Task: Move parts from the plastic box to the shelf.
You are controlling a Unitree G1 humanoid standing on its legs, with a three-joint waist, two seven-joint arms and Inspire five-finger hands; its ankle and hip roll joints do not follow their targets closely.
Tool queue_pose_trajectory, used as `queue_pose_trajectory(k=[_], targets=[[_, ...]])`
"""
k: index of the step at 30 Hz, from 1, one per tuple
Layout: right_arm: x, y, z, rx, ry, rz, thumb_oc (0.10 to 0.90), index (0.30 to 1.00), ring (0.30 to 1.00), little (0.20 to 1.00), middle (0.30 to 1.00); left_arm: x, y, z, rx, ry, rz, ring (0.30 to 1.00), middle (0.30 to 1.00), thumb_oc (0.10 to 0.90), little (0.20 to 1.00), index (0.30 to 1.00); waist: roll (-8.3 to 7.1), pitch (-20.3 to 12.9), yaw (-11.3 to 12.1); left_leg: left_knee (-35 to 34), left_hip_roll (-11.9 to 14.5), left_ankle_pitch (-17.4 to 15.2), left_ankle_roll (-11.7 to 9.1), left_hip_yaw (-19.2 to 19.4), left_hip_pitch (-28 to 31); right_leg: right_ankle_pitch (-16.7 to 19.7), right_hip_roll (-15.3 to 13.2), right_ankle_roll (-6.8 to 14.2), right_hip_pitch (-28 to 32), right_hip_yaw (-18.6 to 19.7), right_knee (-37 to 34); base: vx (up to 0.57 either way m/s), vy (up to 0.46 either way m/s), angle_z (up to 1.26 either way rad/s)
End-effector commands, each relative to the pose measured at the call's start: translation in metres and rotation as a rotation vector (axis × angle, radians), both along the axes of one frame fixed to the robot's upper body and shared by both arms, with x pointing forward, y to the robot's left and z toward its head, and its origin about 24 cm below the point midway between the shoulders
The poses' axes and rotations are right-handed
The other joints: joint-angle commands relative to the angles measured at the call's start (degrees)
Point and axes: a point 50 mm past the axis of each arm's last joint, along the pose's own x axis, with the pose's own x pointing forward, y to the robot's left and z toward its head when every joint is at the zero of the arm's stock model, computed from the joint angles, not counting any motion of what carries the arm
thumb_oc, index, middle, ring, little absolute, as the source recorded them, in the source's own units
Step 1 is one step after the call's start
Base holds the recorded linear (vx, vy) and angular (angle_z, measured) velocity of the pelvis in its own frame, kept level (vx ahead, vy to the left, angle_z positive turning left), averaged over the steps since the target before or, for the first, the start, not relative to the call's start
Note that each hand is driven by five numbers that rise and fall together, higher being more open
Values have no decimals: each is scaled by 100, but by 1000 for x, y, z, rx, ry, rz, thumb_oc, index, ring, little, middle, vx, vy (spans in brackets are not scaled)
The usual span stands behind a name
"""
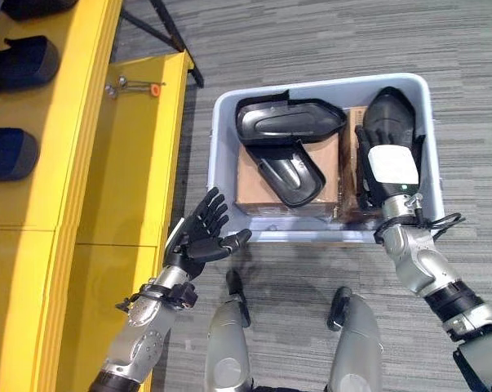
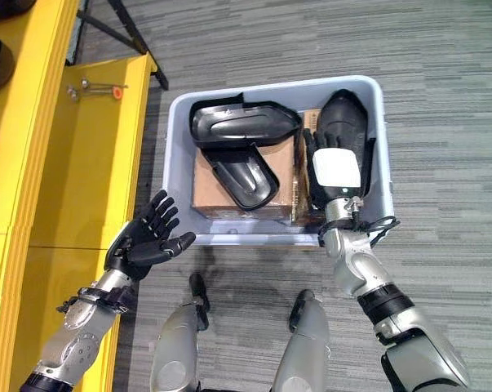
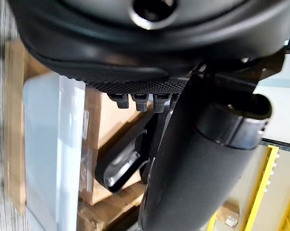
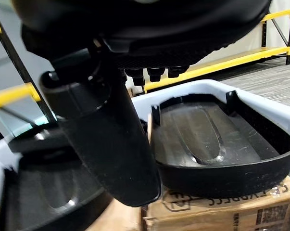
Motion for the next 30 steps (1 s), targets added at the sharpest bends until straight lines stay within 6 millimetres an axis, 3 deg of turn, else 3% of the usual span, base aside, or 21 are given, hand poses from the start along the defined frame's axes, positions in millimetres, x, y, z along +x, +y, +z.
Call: queue_pose_trajectory(k=[1,7,11,18,25,30], targets=[[15,8,67,-79,-263,-1,900,1000,1000,1000,1000,6,-8,37,20,-183,-76,1000,1000,900,1000,1000,1,-72,98,531,-294,-961,393,88,-120,-326,103,-41,70,-335,173,-11,3,10],[18,-18,69,-94,-345,-159,900,1000,1000,1000,1000,6,-12,36,15,-190,-96,1000,1000,900,1000,1000,102,-72,187,487,-331,-911,401,93,-414,-309,112,-64,-199,-407,187,-33,16,7],[17,-27,55,-66,-315,-211,900,1000,1000,1000,1000,3,-12,33,6,-182,-98,1000,1000,900,1000,1000,100,-72,185,476,-394,-1021,348,82,-373,-431,78,6,-158,-383,199,31,12,4],[14,-31,39,-63,-296,-251,900,1000,1000,1000,1000,4,-13,35,2,-182,-113,1000,1000,900,1000,1000,72,-72,170,492,-350,-1025,361,133,-461,-411,85,-3,-242,-395,181,0,0,0],[10,-27,47,-88,-408,-223,900,1000,1000,1000,1000,5,-16,36,-8,-182,-115,1000,1000,900,1000,1000,56,-72,125,459,-357,-1017,351,149,-479,-383,142,23,-262,-365,122,-6,0,0],[2,-30,34,-39,-396,-248,900,1000,1000,1000,1000,3,-14,35,0,-182,-106,1000,1000,900,1000,1000,25,-72,46,436,-334,-1025,360,194,-462,-381,185,22,-258,-332,73,-1,2,-1]])
